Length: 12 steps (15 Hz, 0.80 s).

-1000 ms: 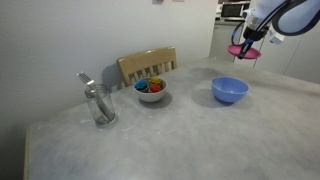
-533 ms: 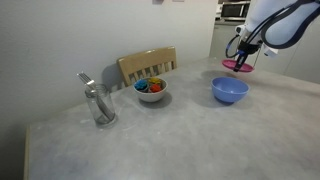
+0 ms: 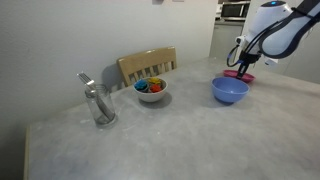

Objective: Remove the lid from the bowl and put it on the table

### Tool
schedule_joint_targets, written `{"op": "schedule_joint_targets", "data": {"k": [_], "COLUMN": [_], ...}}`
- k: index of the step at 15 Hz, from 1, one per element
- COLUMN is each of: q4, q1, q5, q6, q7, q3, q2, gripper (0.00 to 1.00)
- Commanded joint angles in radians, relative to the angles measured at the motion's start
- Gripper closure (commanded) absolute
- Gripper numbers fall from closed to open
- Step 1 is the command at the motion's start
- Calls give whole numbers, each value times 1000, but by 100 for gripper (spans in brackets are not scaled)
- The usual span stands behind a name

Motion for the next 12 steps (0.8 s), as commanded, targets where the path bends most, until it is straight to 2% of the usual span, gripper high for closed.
{"op": "schedule_joint_targets", "data": {"k": [1, 3, 4, 5, 6, 12], "q4": [29, 34, 36, 36, 34, -3], "q1": [-27, -28, -27, -24, -20, -9], "q5": [29, 29, 29, 28, 24, 11], "q6": [-13, -14, -18, -20, -18, -46], "q7": [-48, -49, -49, -46, -43, -49], "q3": [32, 37, 38, 36, 31, 19], "q2": [42, 51, 50, 47, 41, -73], "gripper": [97, 97, 63, 62, 56, 13]}}
